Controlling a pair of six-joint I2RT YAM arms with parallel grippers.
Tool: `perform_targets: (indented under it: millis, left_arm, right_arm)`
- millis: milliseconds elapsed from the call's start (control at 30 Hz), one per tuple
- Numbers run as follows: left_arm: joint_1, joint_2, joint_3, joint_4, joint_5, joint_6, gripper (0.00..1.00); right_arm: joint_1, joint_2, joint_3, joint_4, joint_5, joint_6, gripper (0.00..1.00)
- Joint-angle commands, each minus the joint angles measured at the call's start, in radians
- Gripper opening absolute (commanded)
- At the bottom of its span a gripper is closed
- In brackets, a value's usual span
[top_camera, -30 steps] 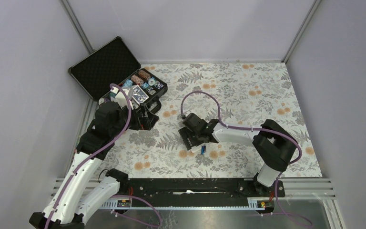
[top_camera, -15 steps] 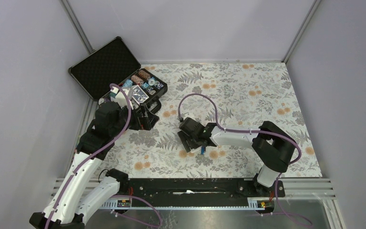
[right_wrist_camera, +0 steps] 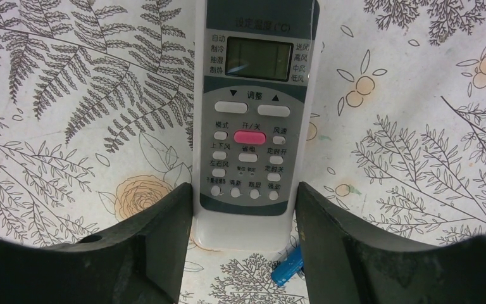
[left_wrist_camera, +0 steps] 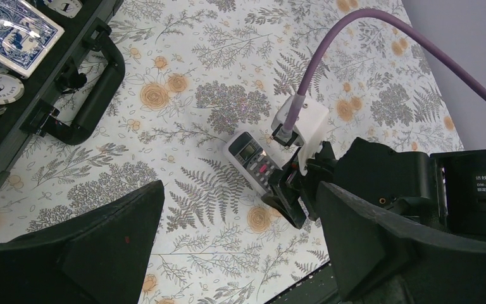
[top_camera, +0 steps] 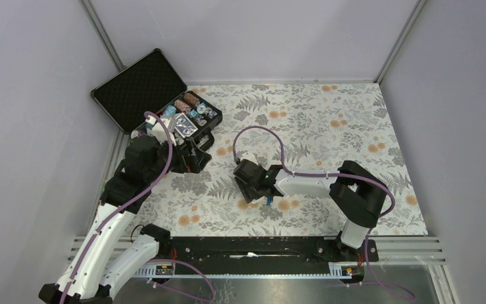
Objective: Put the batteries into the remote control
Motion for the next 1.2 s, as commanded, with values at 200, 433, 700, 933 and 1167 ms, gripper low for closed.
perform_targets:
  millis: [200, 433, 700, 933, 1167]
  left_arm:
    - [0.006, -0.014, -0.006, 0.053, 0.012, -0.002, 0.99]
    - [0.006, -0.005, -0.007, 0.06, 0.024, -0.005, 0.99]
    - [0.006, 0.002, -0.022, 0.094, 0.075, -0.033, 0.99]
    - [0.006, 0.006, -0.069, 0.2, 0.224, -0.115, 0.99]
    - [0.006, -0.001, -0.197, 0.435, 0.348, -0.272, 0.99]
  right_arm:
    - [0.013, -0.056, 0.017, -0.029, 0.038, 0.008, 0.03]
    - [0.013, -0.157, -0.022, -0.023, 0.055, 0.004, 0.0]
    - [0.012, -0.302, -0.069, -0.002, 0.037, -0.016, 0.0]
    - [-0.036, -0.432, -0.107, 0.013, -0.072, -0.038, 0.0]
    - [-0.146, -0.566, -0.168, 0.084, -0.355, -0.02, 0.0]
